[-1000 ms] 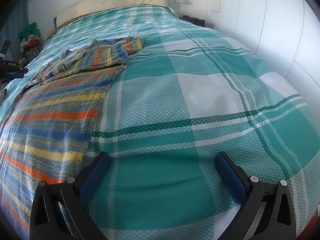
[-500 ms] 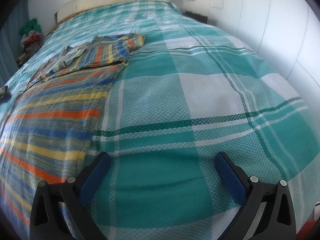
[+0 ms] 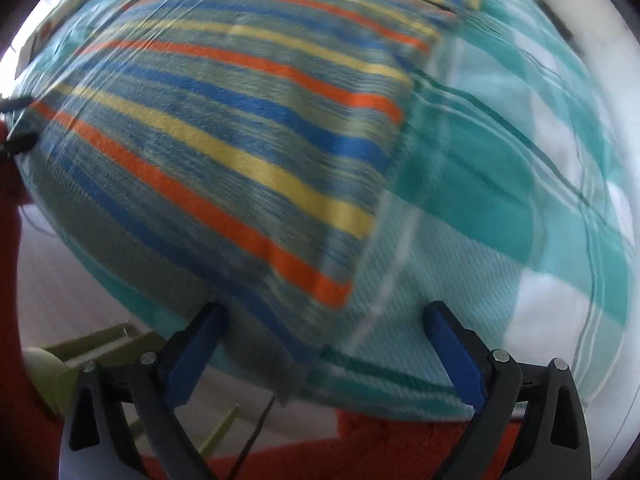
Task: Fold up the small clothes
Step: 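Grasp the hem corner with the right gripper while the left gripper holds the hem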
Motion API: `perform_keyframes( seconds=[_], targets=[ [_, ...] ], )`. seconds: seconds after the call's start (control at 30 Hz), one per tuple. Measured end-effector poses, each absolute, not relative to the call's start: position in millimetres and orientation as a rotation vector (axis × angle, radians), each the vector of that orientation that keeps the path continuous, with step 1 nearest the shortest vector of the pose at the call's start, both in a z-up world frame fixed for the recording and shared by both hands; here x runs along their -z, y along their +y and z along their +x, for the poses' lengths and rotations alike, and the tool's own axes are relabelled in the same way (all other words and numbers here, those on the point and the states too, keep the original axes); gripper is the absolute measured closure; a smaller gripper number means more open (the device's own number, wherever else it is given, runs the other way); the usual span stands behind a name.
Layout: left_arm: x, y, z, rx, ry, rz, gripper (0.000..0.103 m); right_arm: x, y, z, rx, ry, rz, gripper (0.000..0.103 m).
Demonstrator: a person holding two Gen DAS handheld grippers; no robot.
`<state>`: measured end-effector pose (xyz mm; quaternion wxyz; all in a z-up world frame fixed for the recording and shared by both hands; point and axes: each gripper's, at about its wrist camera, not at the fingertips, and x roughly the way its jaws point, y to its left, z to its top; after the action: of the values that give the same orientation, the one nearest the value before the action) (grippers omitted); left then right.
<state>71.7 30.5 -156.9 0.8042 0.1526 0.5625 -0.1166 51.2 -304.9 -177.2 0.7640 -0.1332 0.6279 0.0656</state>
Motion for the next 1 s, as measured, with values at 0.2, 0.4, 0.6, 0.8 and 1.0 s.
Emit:
perform_keyframes(
  seconds=[0.2,0.4,0.6,0.8,1.0],
  targets=[
    [133,39,75,0.133,1.129,0.331,0.015,141,-315,47,-0.113,1.221,-0.155,0.005],
    [136,45,87,0.093,1.124,0.329,0.015,128,-321,50,-0.100,1.165,-0.021,0.005],
    [136,46,86,0.085,1.120,0.336,0.015,132,-326,50,-0.089,1.173,-0.027,0.005],
    [140,46,88,0.088,1.129,0.348,0.015,135,-332,50,-0.086,1.182,-0.012,0.005],
    [161,74,96,0.206,1.230,0.085,0.015,128,-349,38,-0.092,1.217,0.046,0.005]
  ],
)
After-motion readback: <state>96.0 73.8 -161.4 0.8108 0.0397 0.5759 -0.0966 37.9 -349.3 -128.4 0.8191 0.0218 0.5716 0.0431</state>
